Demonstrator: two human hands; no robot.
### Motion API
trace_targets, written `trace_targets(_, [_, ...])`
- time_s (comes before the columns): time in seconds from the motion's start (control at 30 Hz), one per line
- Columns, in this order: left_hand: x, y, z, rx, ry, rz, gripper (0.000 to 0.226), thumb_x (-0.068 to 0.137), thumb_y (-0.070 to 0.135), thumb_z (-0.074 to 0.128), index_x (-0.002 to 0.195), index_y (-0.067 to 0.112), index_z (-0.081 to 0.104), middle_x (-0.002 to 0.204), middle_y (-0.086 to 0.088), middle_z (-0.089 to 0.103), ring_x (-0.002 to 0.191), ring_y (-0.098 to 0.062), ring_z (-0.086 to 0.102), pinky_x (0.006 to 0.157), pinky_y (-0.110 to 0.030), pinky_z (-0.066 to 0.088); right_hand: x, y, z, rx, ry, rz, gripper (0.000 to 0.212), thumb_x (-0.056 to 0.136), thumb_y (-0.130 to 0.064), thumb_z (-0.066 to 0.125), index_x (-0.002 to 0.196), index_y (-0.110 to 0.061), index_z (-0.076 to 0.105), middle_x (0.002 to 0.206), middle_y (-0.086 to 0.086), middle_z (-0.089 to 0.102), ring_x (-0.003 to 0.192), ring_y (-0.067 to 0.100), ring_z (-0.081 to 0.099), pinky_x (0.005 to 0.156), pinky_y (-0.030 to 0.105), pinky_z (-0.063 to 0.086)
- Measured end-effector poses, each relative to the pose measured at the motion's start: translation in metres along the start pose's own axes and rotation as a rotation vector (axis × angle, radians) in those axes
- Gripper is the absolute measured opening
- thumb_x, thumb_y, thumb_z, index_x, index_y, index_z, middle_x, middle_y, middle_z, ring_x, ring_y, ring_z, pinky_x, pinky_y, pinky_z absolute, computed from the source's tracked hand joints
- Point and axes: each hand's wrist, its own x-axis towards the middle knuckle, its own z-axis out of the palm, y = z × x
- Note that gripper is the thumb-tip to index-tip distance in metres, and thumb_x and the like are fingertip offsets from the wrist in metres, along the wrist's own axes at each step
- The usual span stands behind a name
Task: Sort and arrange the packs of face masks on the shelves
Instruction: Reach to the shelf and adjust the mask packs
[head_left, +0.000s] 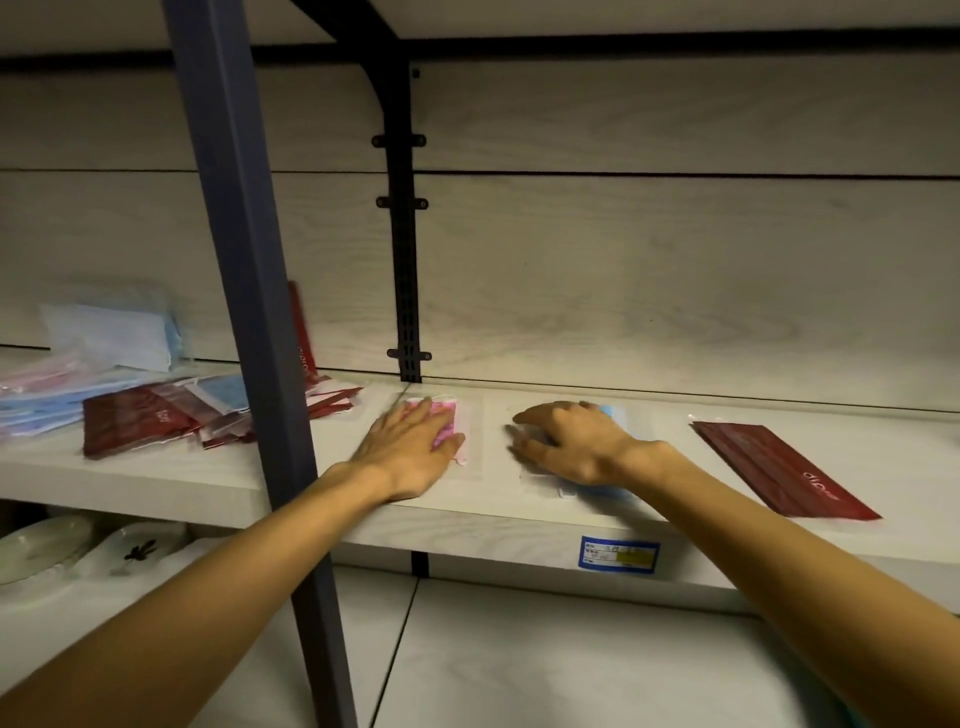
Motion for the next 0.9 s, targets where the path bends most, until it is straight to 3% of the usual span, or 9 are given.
trace_targets(0.1, [-0.012,0.005,-0.005,-0.027,0.158,0.001,0.056,0.106,0.051,0.026,0.159,0.03,0.025,0.168,0.002,0.009,0.155,-0.02,0.006,0.124,-0.036,0.008,-0.004,-0.003,0.0,-0.048,0.064,-0.078,0.077,0.09,-0.064,0.011,0.142,-0.023,0.051,0.146,0.0,0.054,0.136,0.023,0.045,0.115,0.045,0.03])
trace_targets(0.3, [-0.057,0.008,-0.003,-0.04,0.135,0.029,0.063,0.104,0.057,0.018,0.16,0.027,0.017,0.168,0.004,0.006,0.155,-0.011,0.002,0.124,-0.03,0.003,-0.021,-0.026,0.012,0.025,0.13,-0.11,0.057,0.105,-0.049,0.031,0.15,-0.014,0.042,0.158,0.004,0.039,0.152,0.021,0.021,0.124,0.045,0.015])
trace_targets(0.43, [-0.097,0.004,0.002,0.093,0.128,0.099,0.066,0.103,0.058,0.013,0.161,0.027,0.007,0.168,0.004,0.001,0.154,-0.009,-0.001,0.122,-0.025,-0.006,-0.034,-0.042,0.018,0.038,0.137,-0.13,0.066,0.103,-0.057,0.029,0.152,-0.014,0.039,0.16,0.004,0.037,0.153,0.02,0.02,0.125,0.044,0.013])
trace_targets(0.53, [-0.122,-0.005,0.005,0.116,0.144,0.157,0.068,0.103,0.059,0.017,0.16,0.028,-0.003,0.167,0.006,-0.006,0.153,-0.008,-0.007,0.117,-0.02,-0.014,-0.043,-0.055,0.022,0.036,0.177,-0.109,0.093,0.086,-0.073,0.008,0.152,-0.014,0.038,0.159,0.004,0.038,0.152,0.02,0.022,0.124,0.043,0.015])
trace_targets(0.67, [-0.146,-0.024,0.008,0.135,0.159,0.281,0.074,0.103,0.061,0.021,0.16,0.025,-0.009,0.167,0.005,-0.014,0.152,-0.006,-0.014,0.124,-0.026,-0.009,-0.059,-0.078,0.034,0.047,0.178,-0.031,0.111,0.077,-0.085,-0.007,0.156,-0.014,0.029,0.161,0.007,0.034,0.151,0.022,0.024,0.124,0.041,0.019])
trace_targets(0.8, [-0.186,-0.064,0.0,0.161,0.153,0.441,0.07,0.104,0.058,0.026,0.161,0.027,0.0,0.166,0.009,-0.008,0.152,-0.003,-0.011,0.122,-0.023,-0.01,-0.083,-0.126,0.042,0.113,0.193,0.08,0.086,0.095,-0.07,0.015,0.16,-0.014,0.015,0.166,0.007,0.022,0.153,0.022,0.02,0.125,0.038,0.016])
trace_targets(0.9, [-0.215,-0.108,-0.017,0.106,0.142,0.453,0.069,0.104,0.056,0.031,0.161,0.026,0.008,0.166,0.01,0.0,0.153,-0.003,-0.003,0.124,-0.023,-0.005,-0.1,-0.175,0.053,0.132,0.253,0.137,0.077,0.101,-0.06,0.03,0.159,-0.012,0.018,0.165,0.009,0.022,0.152,0.024,0.022,0.125,0.039,0.018])
